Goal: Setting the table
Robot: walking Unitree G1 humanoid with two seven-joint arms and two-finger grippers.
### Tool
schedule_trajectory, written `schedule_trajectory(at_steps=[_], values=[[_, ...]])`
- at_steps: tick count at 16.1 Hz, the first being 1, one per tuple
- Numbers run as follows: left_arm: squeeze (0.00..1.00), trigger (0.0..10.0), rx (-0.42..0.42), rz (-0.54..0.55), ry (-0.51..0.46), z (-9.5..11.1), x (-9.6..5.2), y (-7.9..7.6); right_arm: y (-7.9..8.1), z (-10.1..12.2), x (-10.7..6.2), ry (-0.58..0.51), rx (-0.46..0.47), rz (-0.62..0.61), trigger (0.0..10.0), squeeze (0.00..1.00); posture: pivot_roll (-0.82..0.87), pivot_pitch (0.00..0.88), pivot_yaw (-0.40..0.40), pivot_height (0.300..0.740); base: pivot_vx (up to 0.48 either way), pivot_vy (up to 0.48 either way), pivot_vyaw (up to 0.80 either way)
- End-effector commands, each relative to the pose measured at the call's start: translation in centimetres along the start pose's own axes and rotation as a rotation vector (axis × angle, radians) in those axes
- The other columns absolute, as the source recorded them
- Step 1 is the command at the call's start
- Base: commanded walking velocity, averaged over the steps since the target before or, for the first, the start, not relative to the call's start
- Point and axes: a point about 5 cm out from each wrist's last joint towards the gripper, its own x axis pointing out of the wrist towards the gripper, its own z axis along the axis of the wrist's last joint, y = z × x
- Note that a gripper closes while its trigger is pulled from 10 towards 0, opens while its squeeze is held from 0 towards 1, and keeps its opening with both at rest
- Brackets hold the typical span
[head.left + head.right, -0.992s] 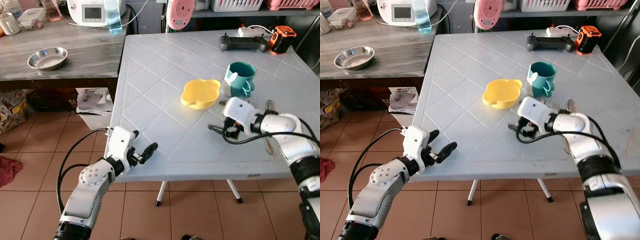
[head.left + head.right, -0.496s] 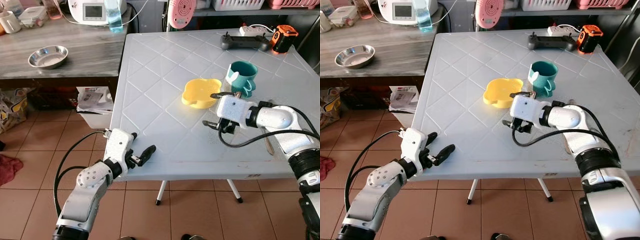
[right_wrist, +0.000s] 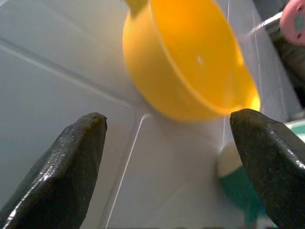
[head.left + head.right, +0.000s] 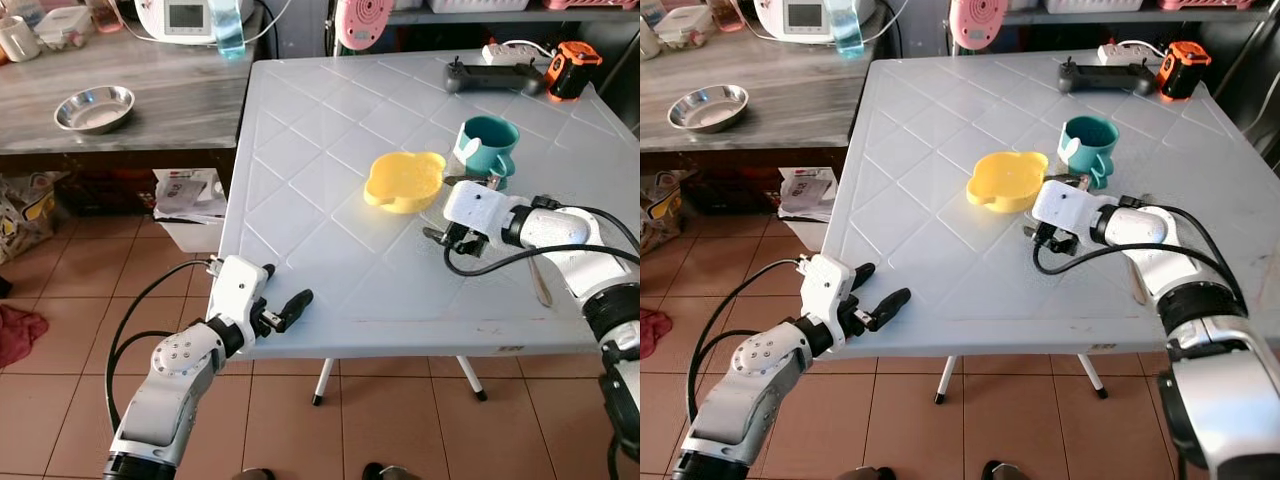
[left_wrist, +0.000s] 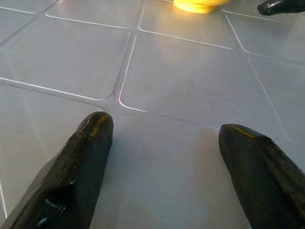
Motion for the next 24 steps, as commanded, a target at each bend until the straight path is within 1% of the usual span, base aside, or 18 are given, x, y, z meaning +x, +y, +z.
schedule_trajectory(at_steps=[1,2,3,4,5,6,8,10,12,14,15,16,18,19,20,22,23,24], values=[[0.00,10.0,-0.008,-0.015,0.037,-0.7,-0.3,-0.4,-0.3,0.2,0.1,0.000,0.016,-0.006,10.0,0.00,0.12,0.195,0.037,0.740,0.000,0.000,0.00],[0.00,10.0,-0.008,-0.013,0.038,-0.7,-0.4,-0.4,-0.2,0.7,0.7,-0.008,0.008,-0.008,0.0,0.00,0.14,0.200,0.034,0.740,0.000,0.000,0.00],[0.00,10.0,-0.007,-0.011,0.038,-0.7,-0.5,-0.3,-0.1,1.0,0.9,-0.011,-0.009,-0.002,0.0,0.00,0.14,0.201,0.033,0.740,0.000,0.000,0.00],[0.00,10.0,-0.006,0.004,0.035,-0.6,-0.6,-0.1,-0.1,1.6,1.4,-0.015,-0.059,-0.004,6.2,0.00,0.15,0.206,0.028,0.740,0.000,0.000,0.00],[0.00,10.0,-0.007,0.007,0.033,-0.6,-0.7,-0.1,-0.1,1.8,1.5,-0.017,-0.081,-0.006,7.0,0.00,0.15,0.206,0.028,0.740,0.000,0.000,0.00],[0.00,10.0,-0.007,0.010,0.034,-0.6,-0.9,-0.1,-0.1,2.3,1.8,-0.030,-0.116,0.005,10.0,0.00,0.17,0.212,0.023,0.740,0.000,0.000,0.00],[0.00,10.0,-0.012,0.021,0.042,-0.7,-1.3,-0.1,0.0,3.0,2.1,-0.056,-0.147,0.021,10.0,0.00,0.17,0.216,0.021,0.740,0.000,0.000,0.00],[0.00,10.0,-0.013,0.019,0.044,-0.8,-1.4,-0.3,0.4,3.0,2.1,-0.057,-0.174,0.053,10.0,0.00,0.16,0.216,0.022,0.740,0.000,0.000,0.00],[0.00,10.0,-0.014,0.017,0.027,-0.4,-1.0,-0.4,0.9,2.9,2.0,-0.080,-0.160,0.078,10.0,0.00,0.16,0.207,0.022,0.740,0.000,0.000,0.00],[0.00,10.0,-0.016,0.026,-0.007,0.2,-0.5,-0.2,1.9,2.5,1.5,-0.127,-0.126,0.117,10.0,0.00,0.15,0.194,0.018,0.740,0.000,0.000,0.00],[0.00,10.0,-0.020,0.030,-0.021,0.3,-0.3,-0.2,2.3,2.3,1.1,-0.159,-0.090,0.106,10.0,0.84,0.14,0.188,0.016,0.740,0.000,0.000,0.00],[0.00,10.0,-0.024,0.035,-0.043,0.6,0.1,-0.2,3.2,2.1,0.5,-0.205,-0.023,0.062,10.0,1.00,0.14,0.180,0.011,0.740,0.000,0.000,0.00],[0.00,10.0,-0.025,0.051,-0.079,1.1,0.6,-0.3,5.3,1.1,-0.9,-0.238,0.062,-0.043,10.0,1.00,0.12,0.165,0.010,0.740,0.000,0.000,0.00],[0.00,10.0,-0.009,0.072,-0.126,1.9,0.8,-0.1,7.5,0.1,-2.4,-0.228,0.135,-0.122,10.0,1.00,0.11,0.157,0.010,0.740,0.000,0.000,0.00],[0.00,10.0,-0.007,0.074,-0.143,2.3,1.1,0.0,8.8,-0.4,-3.5,-0.223,0.198,-0.208,10.0,1.00,0.09,0.145,0.015,0.740,0.000,0.000,0.00],[0.00,10.0,-0.004,0.068,-0.157,2.6,1.7,0.1,9.7,-0.3,-5.0,-0.209,0.278,-0.340,10.0,1.00,0.06,0.132,0.023,0.740,0.000,0.000,0.00],[0.00,10.0,-0.002,0.053,-0.160,2.7,2.1,0.0,10.1,0.3,-6.1,-0.209,0.366,-0.459,10.0,1.00,0.05,0.128,0.026,0.740,0.000,0.000,0.00],[0.00,10.0,-0.002,0.048,-0.163,2.8,2.5,0.0,10.6,0.8,-7.1,-0.201,0.414,-0.541,10.0,1.00,0.04,0.122,0.029,0.740,0.000,0.000,0.00]])
